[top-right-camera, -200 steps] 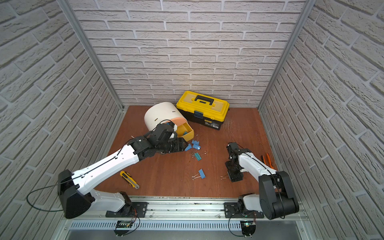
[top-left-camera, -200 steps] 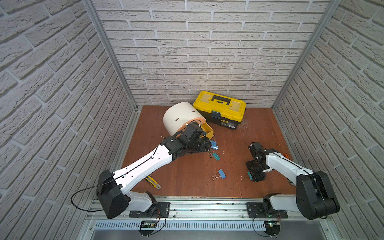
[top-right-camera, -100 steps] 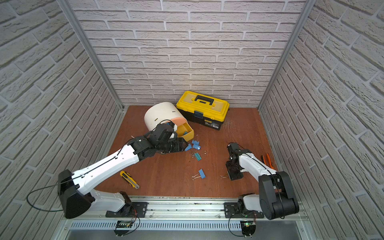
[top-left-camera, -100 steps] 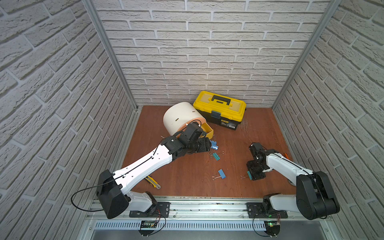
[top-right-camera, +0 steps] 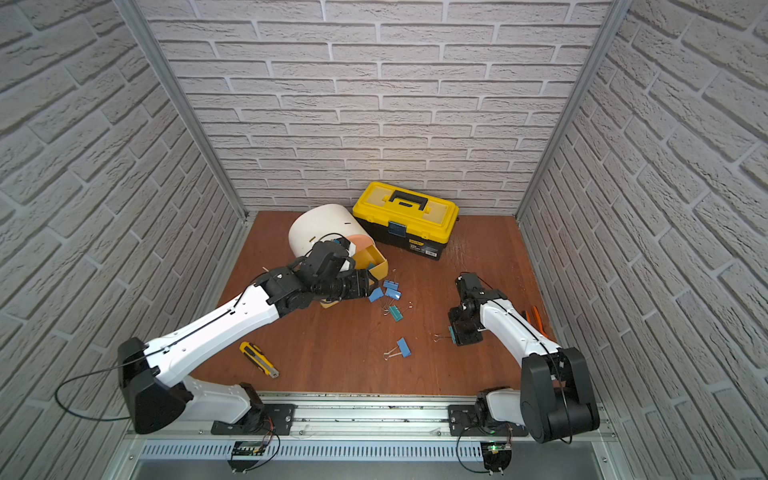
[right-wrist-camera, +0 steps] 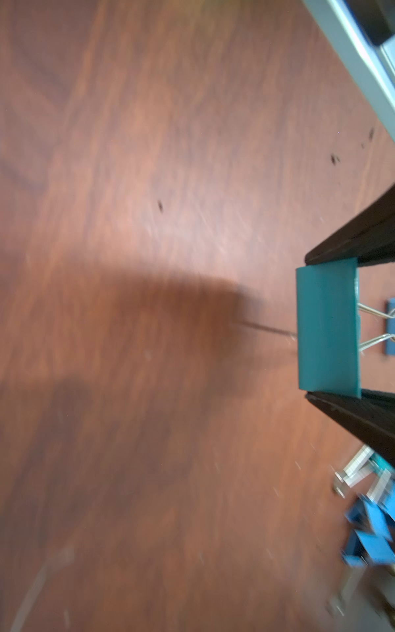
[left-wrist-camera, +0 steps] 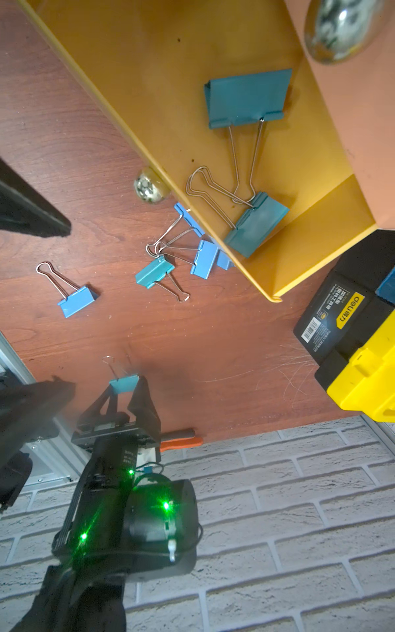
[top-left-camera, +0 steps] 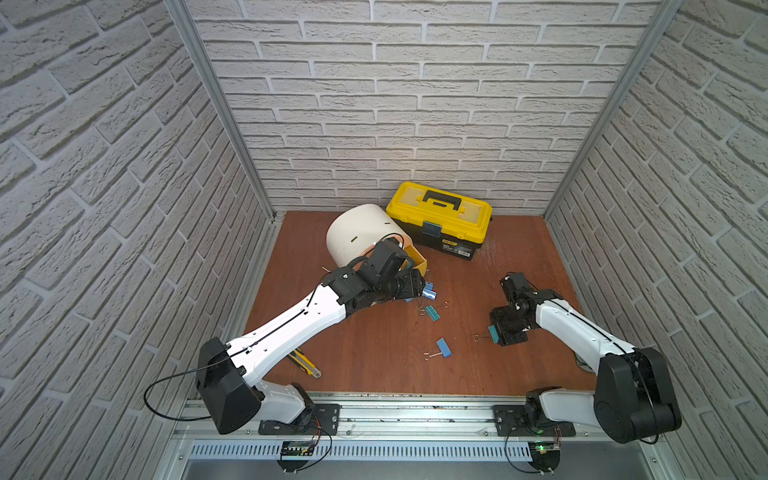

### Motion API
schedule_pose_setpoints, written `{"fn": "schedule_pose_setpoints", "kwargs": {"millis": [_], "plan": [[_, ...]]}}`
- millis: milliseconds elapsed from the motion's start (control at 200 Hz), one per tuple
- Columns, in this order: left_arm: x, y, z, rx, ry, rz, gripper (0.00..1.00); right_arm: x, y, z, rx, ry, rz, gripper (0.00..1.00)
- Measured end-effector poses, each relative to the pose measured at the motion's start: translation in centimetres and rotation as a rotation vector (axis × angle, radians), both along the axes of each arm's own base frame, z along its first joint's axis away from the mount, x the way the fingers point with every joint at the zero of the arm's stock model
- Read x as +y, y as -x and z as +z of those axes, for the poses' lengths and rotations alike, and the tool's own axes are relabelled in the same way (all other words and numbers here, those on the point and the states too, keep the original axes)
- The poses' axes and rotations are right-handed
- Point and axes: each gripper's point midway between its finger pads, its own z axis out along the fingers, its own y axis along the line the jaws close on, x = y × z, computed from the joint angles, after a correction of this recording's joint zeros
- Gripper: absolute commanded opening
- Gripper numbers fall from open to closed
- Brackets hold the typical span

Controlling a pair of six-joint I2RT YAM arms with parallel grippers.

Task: Put the binder clips in the drawer according to color
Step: Pick up the binder clip at the center of the board, then place the binder clip in the drawer.

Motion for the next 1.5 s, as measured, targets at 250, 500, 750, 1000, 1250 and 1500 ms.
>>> {"fn": "schedule_pose_setpoints", "kwargs": {"millis": [250,500,750,1000,1250,1500], "plan": [[1.3,-1.3,0.3,-0.008,-0.006,0.035,0.71,1.2,-3.8,3.7,-0.112,-0.059,0.013,0.41],[2.5,-2.1,0.6,-0.010,-0.003,0.066,0.71,2.6,-7.4,6.8,-0.186,-0.106,0.033,0.39],[3.4,-2.3,1.0,-0.016,-0.001,0.081,0.71,5.4,-11.9,11.6,-0.304,-0.149,0.094,0.38],[5.7,-2.9,2.1,-0.035,0.004,0.126,0.71,9.1,-14.7,14.5,-0.365,-0.198,0.160,0.37],[8.9,-3.6,3.7,-0.061,0.023,0.202,0.71,12.3,-16.6,17.3,-0.424,-0.237,0.220,0.37],[12.5,-3.8,5.2,-0.079,0.052,0.281,0.71,15.6,-18.8,20.6,-0.509,-0.254,0.322,0.35]]}}
